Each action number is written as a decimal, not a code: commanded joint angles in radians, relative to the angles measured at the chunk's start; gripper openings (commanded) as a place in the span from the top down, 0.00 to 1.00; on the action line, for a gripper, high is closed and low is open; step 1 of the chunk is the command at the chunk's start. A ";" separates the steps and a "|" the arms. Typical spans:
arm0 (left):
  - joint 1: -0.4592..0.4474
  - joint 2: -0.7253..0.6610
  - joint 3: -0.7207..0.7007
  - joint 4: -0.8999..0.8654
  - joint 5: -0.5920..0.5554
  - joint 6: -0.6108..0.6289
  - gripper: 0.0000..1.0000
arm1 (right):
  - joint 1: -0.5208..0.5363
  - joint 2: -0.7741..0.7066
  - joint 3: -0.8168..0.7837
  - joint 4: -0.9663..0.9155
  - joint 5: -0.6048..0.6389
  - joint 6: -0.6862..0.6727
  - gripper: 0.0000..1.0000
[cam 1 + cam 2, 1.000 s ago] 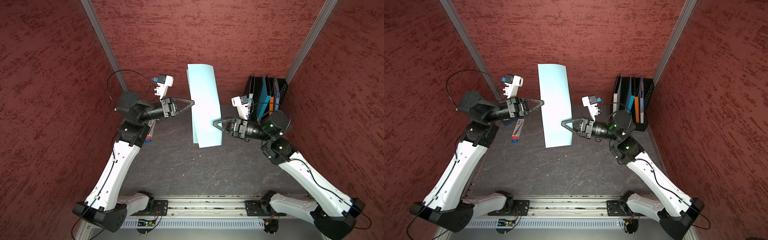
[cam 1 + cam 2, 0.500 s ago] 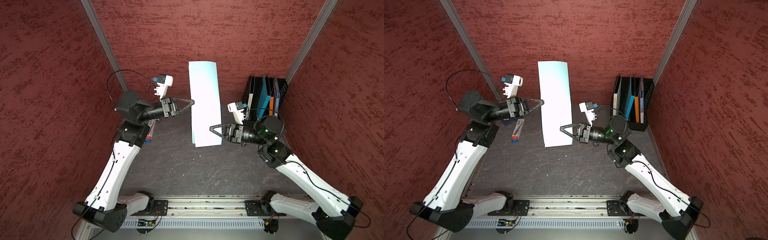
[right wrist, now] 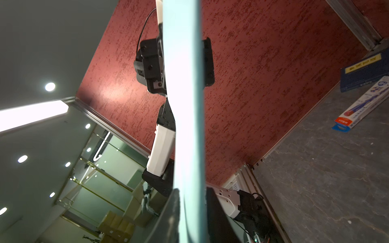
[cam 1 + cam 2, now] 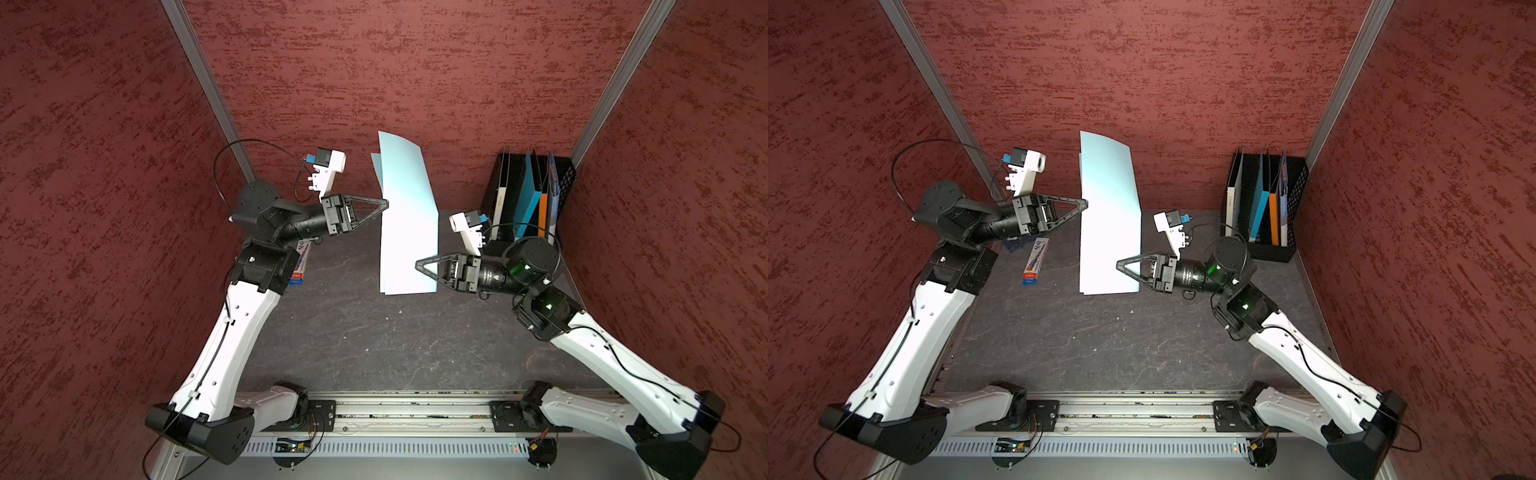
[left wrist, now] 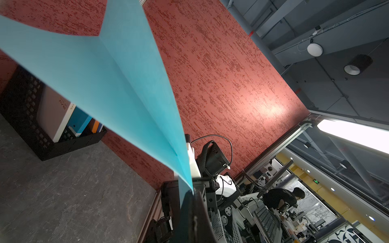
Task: Fold the rectangular paper in half along the long edge
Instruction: Fold the paper.
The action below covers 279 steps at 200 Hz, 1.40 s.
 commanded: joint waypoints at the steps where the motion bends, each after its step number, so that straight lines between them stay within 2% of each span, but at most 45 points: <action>1: 0.012 0.006 0.028 0.018 -0.001 0.018 1.00 | 0.014 -0.029 -0.006 -0.030 -0.006 -0.018 0.62; 15: 0.015 0.007 0.033 0.018 0.000 0.018 1.00 | 0.015 -0.042 -0.010 -0.047 -0.011 -0.022 0.62; 26: 0.016 0.007 0.036 0.018 0.000 0.018 1.00 | 0.015 -0.056 -0.003 -0.087 -0.007 -0.043 0.65; 58: 0.019 0.007 0.040 0.013 0.002 0.020 1.00 | 0.015 -0.071 -0.004 -0.115 -0.006 -0.061 1.00; 150: 0.031 -0.006 0.038 0.017 0.007 0.011 1.00 | 0.013 -0.092 0.023 -0.186 0.004 -0.119 1.00; 163: 0.030 -0.006 0.037 0.033 0.012 -0.004 1.00 | 0.013 -0.077 0.044 -0.216 0.001 -0.137 0.70; 168: 0.031 -0.006 0.037 0.038 0.013 -0.009 1.00 | 0.013 -0.071 0.054 -0.230 0.005 -0.146 0.61; 172: 0.030 -0.008 0.037 0.041 0.014 -0.013 1.00 | 0.013 -0.067 0.062 -0.235 0.007 -0.152 0.58; 191: 0.029 -0.014 0.036 0.046 0.015 -0.021 1.00 | 0.011 -0.044 0.097 -0.240 0.012 -0.181 0.52; 238: 0.028 -0.034 0.021 0.040 0.015 -0.027 1.00 | -0.025 0.013 0.192 -0.222 0.020 -0.233 0.50; 279: 0.029 -0.051 0.011 0.042 0.019 -0.036 1.00 | -0.116 0.034 0.203 -0.122 0.000 -0.195 0.50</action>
